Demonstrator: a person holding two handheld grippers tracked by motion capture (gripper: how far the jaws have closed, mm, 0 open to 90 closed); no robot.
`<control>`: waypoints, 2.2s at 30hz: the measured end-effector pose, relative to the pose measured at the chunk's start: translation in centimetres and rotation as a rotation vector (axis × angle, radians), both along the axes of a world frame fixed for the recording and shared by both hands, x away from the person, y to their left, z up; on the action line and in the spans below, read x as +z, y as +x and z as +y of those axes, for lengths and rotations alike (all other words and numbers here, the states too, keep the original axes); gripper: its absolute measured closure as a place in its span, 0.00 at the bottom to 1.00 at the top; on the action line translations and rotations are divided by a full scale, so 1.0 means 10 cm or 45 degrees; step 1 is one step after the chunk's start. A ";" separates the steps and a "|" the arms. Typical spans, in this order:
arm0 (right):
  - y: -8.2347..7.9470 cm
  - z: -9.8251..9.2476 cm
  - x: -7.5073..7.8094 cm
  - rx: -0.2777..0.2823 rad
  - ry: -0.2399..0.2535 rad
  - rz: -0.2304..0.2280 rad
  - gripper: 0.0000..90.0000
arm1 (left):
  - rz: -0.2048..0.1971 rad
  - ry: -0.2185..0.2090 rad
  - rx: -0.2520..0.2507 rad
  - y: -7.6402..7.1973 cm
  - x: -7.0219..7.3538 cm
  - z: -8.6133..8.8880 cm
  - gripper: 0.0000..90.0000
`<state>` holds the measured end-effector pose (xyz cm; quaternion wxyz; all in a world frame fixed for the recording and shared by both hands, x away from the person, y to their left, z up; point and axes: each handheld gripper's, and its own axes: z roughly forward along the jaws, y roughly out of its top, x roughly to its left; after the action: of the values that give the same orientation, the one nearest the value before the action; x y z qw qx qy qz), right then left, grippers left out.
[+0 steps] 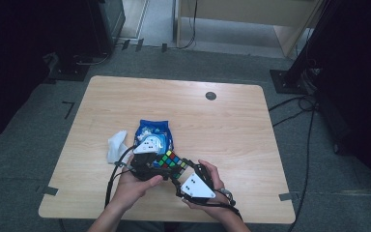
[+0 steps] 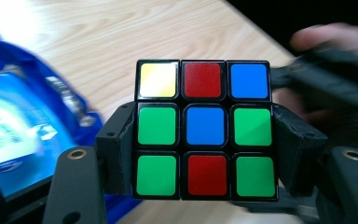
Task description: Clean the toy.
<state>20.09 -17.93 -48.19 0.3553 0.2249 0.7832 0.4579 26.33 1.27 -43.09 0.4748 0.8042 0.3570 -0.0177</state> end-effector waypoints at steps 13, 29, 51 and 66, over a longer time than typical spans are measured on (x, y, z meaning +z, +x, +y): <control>0.01 0.00 -0.01 0.011 0.037 0.020 0.38 | 0.014 0.008 -0.002 0.00 0.00 0.00 0.38; -0.02 0.00 -0.01 0.010 0.004 -0.028 0.38 | 0.027 0.015 -0.021 0.01 -0.02 -0.01 0.37; 0.06 -0.18 0.05 -0.048 0.069 -0.002 0.38 | -0.162 0.074 0.421 0.27 0.18 0.98 0.22; 0.09 -0.19 0.03 -0.040 0.067 0.026 0.38 | -0.067 0.420 0.693 0.58 -0.60 1.38 0.54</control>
<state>20.98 -19.87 -47.92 0.3485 0.2511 0.7709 0.4702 32.15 15.03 -49.06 0.3344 0.7455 0.5447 0.1890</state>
